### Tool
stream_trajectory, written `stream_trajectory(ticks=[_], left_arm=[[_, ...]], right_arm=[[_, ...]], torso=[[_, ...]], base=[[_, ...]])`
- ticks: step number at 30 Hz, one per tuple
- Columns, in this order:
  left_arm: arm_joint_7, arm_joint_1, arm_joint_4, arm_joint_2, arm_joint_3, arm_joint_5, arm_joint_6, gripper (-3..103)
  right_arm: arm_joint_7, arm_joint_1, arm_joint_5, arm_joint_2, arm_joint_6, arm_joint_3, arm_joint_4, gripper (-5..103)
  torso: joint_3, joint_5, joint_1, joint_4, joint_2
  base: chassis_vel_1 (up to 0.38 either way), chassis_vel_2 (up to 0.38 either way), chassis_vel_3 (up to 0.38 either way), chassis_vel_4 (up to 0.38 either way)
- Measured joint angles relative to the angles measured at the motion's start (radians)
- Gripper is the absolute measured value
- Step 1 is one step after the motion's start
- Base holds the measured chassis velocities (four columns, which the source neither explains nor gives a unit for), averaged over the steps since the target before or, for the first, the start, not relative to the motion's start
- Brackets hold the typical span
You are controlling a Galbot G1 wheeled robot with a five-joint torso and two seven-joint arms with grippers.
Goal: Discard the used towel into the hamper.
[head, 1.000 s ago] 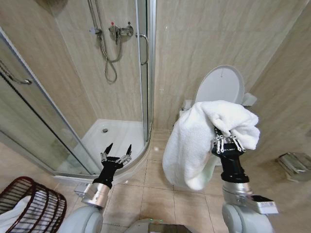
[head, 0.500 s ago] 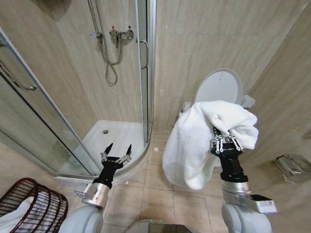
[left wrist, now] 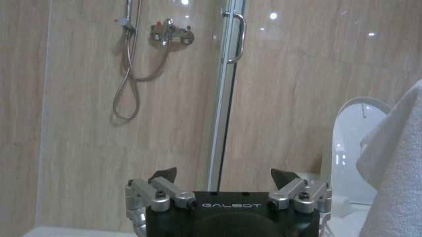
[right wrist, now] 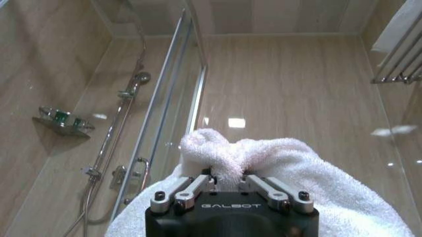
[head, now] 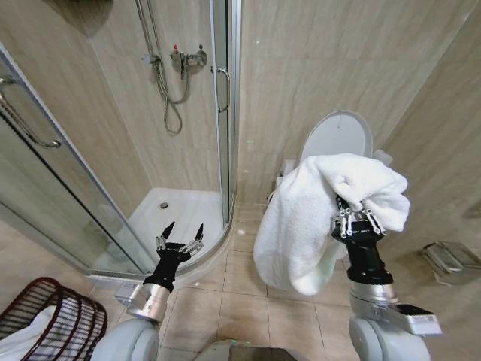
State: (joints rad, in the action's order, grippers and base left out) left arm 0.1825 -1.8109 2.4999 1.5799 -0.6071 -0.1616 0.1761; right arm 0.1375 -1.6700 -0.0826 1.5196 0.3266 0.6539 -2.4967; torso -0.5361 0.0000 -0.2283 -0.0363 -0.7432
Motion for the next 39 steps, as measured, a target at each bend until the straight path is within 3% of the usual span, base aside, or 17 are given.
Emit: stream_trajectory(ticks=[39], left_arm=[[0.000,0.000,0.000,0.000,0.000,0.000,0.000,97]], right_arm=[[0.026,0.002,0.004,0.006,0.002,-0.013,-0.004,14]], torso=[[-0.099,0.0000,-0.075,0.0000,-0.175]], base=[[0.000,0.000,0.000,0.000]])
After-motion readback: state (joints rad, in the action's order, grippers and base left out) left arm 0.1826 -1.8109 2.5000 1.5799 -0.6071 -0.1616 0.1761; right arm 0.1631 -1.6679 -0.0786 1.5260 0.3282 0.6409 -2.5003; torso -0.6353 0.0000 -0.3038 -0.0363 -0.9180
